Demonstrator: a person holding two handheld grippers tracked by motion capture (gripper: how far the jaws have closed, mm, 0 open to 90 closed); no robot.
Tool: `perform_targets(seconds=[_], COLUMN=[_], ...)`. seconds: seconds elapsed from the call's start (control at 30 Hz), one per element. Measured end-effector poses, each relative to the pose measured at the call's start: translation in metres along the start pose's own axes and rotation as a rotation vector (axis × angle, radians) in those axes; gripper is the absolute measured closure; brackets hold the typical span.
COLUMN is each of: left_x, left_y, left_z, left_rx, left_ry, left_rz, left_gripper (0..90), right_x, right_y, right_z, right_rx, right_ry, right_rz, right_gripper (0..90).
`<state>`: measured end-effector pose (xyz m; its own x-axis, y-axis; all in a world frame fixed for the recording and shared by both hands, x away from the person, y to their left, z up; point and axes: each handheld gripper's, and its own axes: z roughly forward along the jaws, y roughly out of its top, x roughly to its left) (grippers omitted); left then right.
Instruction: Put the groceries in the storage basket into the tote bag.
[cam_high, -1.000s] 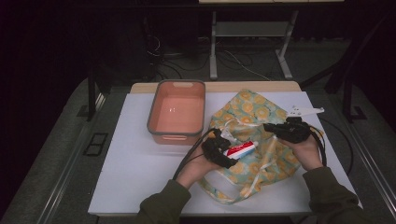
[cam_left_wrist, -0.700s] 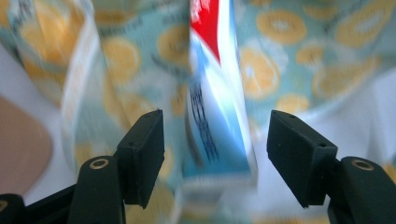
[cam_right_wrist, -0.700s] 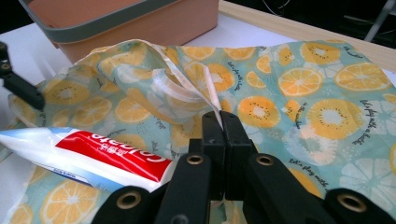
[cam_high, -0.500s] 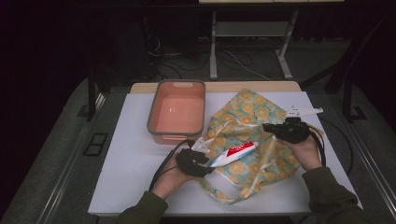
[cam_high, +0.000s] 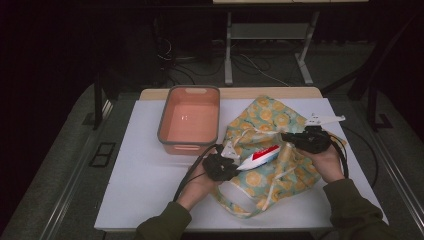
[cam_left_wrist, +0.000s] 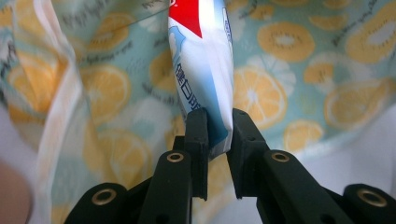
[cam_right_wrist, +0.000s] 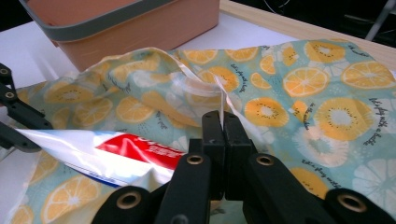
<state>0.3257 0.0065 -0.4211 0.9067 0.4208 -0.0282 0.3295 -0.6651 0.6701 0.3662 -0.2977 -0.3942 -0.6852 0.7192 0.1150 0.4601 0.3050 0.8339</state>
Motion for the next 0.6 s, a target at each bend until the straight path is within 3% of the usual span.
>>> perform_targets(seconds=[0.3,0.43,0.6], left_x=[0.0,0.0,0.002], left_y=[0.02,0.03,0.045], left_z=[0.021,0.034,0.05], left_rx=[-0.022,-0.061,-0.097], left_ry=[-0.01,-0.016,-0.005], left_rz=[-0.001,-0.03,-0.063], left_gripper=[79.6,79.8,77.2], right_x=[0.002,0.004,0.01], right_y=[0.004,0.005,0.011], right_z=[-0.005,-0.005,-0.009], right_rx=[-0.043,-0.045,-0.099], right_ry=[0.012,0.016,0.064], right_rz=[-0.004,-0.009,-0.017], right_gripper=[89.5,89.6,89.6])
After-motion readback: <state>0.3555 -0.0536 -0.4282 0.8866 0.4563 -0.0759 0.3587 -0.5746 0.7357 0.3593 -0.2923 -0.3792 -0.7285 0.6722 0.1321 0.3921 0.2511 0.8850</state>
